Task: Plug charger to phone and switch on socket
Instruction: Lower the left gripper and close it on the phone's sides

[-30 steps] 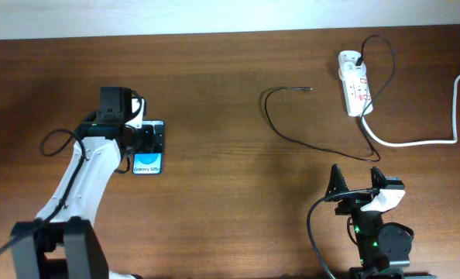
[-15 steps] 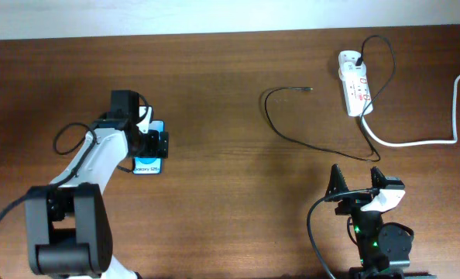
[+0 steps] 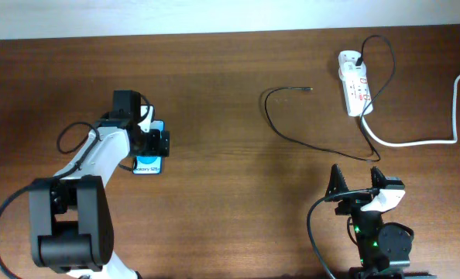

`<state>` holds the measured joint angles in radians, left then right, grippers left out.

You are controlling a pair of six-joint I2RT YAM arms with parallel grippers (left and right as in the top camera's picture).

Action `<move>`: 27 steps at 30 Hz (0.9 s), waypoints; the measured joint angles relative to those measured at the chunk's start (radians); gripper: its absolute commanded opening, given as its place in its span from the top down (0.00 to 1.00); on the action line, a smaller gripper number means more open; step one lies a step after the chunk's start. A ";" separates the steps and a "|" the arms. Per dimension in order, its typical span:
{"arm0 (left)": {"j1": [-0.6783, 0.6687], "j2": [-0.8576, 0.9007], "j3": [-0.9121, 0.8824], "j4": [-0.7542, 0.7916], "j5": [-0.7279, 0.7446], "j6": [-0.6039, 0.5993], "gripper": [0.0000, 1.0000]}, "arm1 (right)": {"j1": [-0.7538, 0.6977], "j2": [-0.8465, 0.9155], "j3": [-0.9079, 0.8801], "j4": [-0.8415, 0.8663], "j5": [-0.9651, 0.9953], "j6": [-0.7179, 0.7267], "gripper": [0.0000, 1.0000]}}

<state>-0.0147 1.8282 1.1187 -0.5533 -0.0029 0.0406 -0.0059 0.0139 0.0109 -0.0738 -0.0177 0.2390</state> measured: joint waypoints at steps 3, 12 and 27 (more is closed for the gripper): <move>0.000 0.000 0.000 0.016 0.003 0.002 0.01 | 0.000 0.000 0.000 0.000 0.000 0.001 0.02; 0.000 0.003 0.000 0.040 0.003 0.002 0.01 | 0.000 0.000 0.000 0.000 0.000 0.000 0.02; 0.000 0.072 0.006 0.056 0.003 0.008 0.00 | 0.000 0.000 0.000 0.000 0.000 0.000 0.02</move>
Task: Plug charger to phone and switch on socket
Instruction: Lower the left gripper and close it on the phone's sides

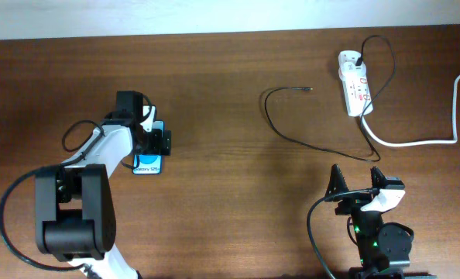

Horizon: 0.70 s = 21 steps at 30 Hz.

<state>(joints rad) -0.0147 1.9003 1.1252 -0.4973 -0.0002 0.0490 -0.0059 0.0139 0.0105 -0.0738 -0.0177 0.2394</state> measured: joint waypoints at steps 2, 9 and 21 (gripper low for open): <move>0.000 0.000 0.001 -0.004 0.000 0.000 0.09 | 0.000 0.000 0.000 0.000 0.000 0.000 0.02; 0.000 0.000 0.005 -0.015 0.000 0.008 0.33 | 0.000 0.000 0.000 0.000 0.000 -0.001 0.01; 0.000 0.000 0.011 -0.037 0.000 0.005 0.43 | 0.000 0.000 0.000 0.000 0.000 0.000 0.02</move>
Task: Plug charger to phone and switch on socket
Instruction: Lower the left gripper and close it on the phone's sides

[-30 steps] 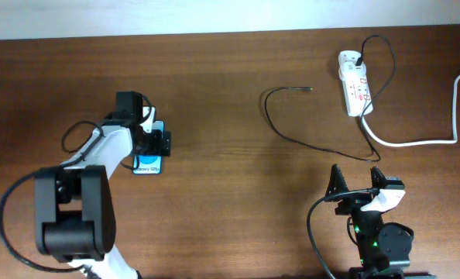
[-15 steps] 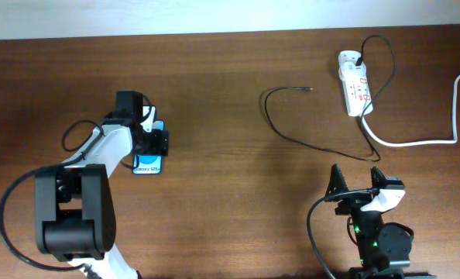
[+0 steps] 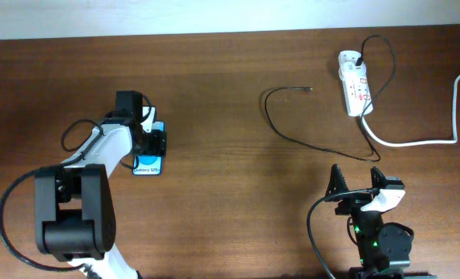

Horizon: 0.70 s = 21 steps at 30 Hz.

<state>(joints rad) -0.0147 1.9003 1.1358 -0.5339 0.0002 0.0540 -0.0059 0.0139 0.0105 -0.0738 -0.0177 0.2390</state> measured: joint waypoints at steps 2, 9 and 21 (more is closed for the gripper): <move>0.000 0.000 0.002 -0.011 0.002 -0.014 0.41 | 0.000 0.000 0.000 0.000 0.000 0.000 0.02; 0.000 0.000 0.008 -0.025 0.011 -0.146 0.39 | 0.000 0.000 0.000 0.000 0.000 0.000 0.02; 0.000 0.000 0.013 -0.022 0.011 -0.317 0.21 | 0.000 0.000 0.000 0.000 0.000 0.000 0.02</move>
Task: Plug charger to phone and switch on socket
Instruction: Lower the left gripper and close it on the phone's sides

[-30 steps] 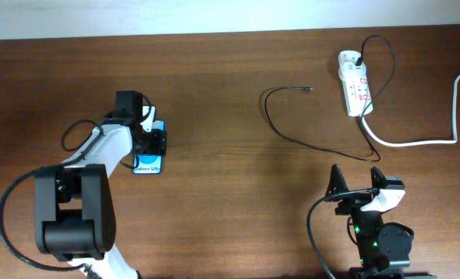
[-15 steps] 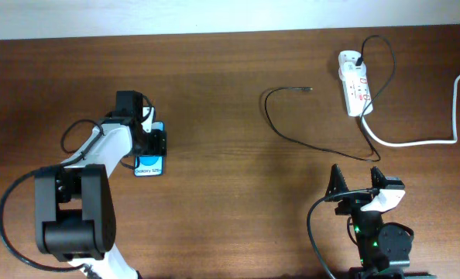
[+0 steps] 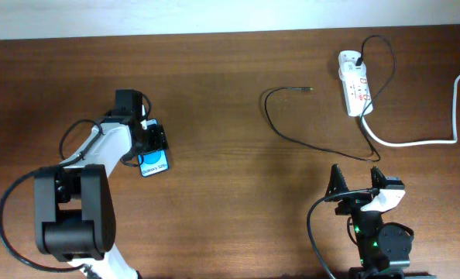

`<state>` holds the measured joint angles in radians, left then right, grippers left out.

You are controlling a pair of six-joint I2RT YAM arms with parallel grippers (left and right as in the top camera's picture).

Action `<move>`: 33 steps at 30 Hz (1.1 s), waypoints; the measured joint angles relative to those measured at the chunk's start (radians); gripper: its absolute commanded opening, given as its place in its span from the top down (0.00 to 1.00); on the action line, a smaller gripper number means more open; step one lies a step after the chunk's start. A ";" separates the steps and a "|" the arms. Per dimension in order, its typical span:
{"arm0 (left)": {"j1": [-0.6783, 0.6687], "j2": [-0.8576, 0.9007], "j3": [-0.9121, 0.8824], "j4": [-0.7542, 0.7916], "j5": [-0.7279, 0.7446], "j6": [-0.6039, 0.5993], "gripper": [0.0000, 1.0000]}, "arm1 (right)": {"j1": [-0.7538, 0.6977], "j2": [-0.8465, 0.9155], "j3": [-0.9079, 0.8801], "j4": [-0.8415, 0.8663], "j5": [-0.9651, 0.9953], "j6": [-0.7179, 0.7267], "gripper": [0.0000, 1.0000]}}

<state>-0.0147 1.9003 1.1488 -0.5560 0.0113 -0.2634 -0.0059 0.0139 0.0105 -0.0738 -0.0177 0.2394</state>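
Note:
A phone with a blue screen [image 3: 156, 163] lies tilted on the left of the brown table in the overhead view. My left gripper [image 3: 153, 139] is shut across its upper end. The thin black charger cable [image 3: 270, 120] runs from the white power strip [image 3: 355, 91] at the far right and curls across the table. Its free plug end [image 3: 308, 89] lies bare, well right of the phone. My right gripper [image 3: 357, 180] stands open near the front right, holding nothing, just below the cable's lower bend.
A thick white mains cord [image 3: 416, 142] leads from the power strip off the right edge. The table's far edge [image 3: 214, 34] meets a pale wall. The left arm's base [image 3: 70, 225] fills the front left.
The phone's lower end has swung to the right, so it now lies tilted instead of straight. The left gripper stays on its upper end. The right arm, cable and strip are unchanged.
The left gripper was spread around the phone's upper end, then closer in on it at the two later moments while the phone lay straight. Now the phone is turned at an angle in that grip. The right gripper stayed open at the front right throughout.

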 measured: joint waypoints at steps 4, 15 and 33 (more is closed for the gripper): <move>0.000 0.000 0.000 0.000 0.000 -0.007 0.18 | 0.000 0.000 0.000 0.000 0.000 0.000 0.02; -0.001 0.000 0.003 -0.001 0.022 -0.018 0.01 | 0.000 0.000 0.000 0.000 0.000 0.000 0.02; -0.002 0.008 0.004 -0.004 -0.032 -0.018 0.01 | 0.000 0.000 0.000 0.000 0.000 0.000 0.02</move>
<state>-0.0166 1.9083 1.1530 -0.5598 -0.0204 -0.2813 -0.0059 0.0139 0.0105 -0.0738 -0.0177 0.2398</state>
